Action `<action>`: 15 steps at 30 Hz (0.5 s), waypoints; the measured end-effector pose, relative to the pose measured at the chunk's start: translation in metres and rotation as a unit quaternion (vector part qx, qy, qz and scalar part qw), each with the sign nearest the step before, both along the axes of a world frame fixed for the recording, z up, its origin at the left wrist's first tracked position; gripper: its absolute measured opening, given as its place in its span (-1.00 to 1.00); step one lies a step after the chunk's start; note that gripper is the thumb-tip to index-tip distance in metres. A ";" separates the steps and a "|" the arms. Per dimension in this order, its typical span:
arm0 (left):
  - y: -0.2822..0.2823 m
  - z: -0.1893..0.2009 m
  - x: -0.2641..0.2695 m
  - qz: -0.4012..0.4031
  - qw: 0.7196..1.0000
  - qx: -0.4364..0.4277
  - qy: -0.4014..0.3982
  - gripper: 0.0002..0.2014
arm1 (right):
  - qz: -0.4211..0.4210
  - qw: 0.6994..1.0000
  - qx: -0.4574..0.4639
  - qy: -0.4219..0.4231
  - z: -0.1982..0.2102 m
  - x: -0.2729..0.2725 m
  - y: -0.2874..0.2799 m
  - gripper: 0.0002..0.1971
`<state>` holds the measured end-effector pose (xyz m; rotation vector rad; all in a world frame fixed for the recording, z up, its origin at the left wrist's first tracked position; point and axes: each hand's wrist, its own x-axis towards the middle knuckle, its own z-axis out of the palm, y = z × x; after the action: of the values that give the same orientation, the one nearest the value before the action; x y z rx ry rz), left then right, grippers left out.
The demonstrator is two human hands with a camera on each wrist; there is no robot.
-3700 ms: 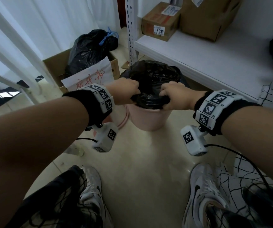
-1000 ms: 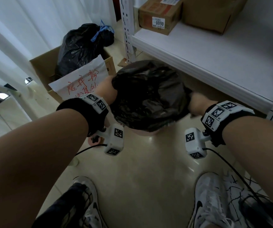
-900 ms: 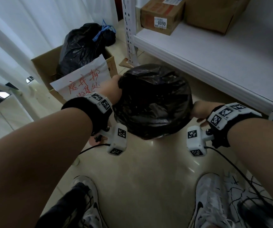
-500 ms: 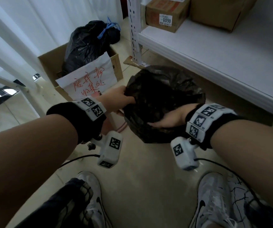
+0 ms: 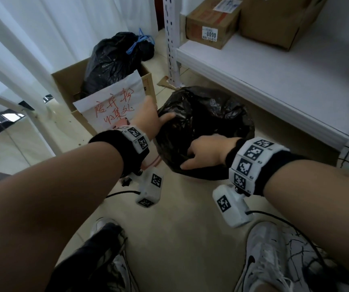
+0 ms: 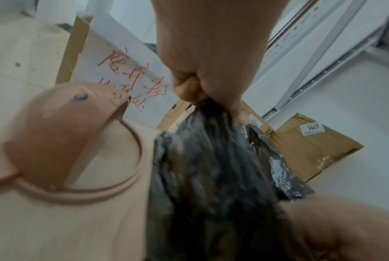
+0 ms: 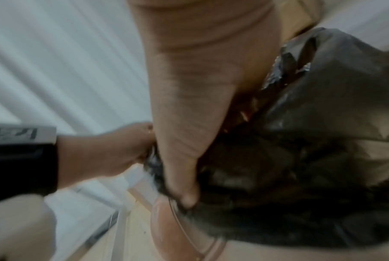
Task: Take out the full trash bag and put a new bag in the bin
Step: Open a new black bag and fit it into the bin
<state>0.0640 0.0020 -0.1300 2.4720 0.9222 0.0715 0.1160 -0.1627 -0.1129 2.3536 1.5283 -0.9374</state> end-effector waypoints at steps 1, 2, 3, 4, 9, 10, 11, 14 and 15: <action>0.002 -0.002 0.000 0.010 0.999 -0.026 -0.044 -0.47 | 0.027 0.997 0.034 -0.061 -0.002 0.001 0.000 -0.58; 0.003 -0.001 -0.001 0.012 0.995 -0.061 -0.079 -0.48 | 0.042 0.991 0.069 -0.105 -0.006 0.002 0.001 -0.65; 0.006 -0.001 -0.002 0.018 0.990 -0.106 -0.096 -0.50 | 0.039 0.987 0.103 -0.121 -0.008 0.003 0.001 -0.68; 0.008 -0.002 -0.003 0.019 0.983 -0.151 -0.102 -0.54 | 0.021 0.984 0.131 -0.115 -0.010 0.004 0.001 -0.68; 0.007 -0.002 -0.009 0.020 0.950 -0.310 -0.016 -0.65 | -0.081 0.961 0.244 -0.105 -0.013 0.010 0.005 -0.55; 0.004 -0.001 -0.008 0.018 0.950 -0.312 0.012 -0.68 | -0.082 0.955 0.254 -0.127 -0.013 0.014 0.006 -0.56; 0.003 0.000 -0.007 0.019 0.949 -0.312 0.030 -0.72 | -0.085 0.953 0.251 -0.148 -0.012 0.019 0.007 -0.56; -0.003 0.003 0.002 0.034 0.947 -0.319 0.021 -0.89 | -0.089 0.958 0.185 -0.201 -0.010 0.044 0.005 -0.56; -0.005 0.002 0.008 0.032 0.950 -0.310 0.019 -0.90 | -0.089 0.961 0.154 -0.212 -0.009 0.054 0.002 -0.53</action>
<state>0.0719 -0.0034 -0.1278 1.8657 0.8743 -0.2150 0.1702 -0.1610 -0.1218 2.7095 1.3817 -0.1949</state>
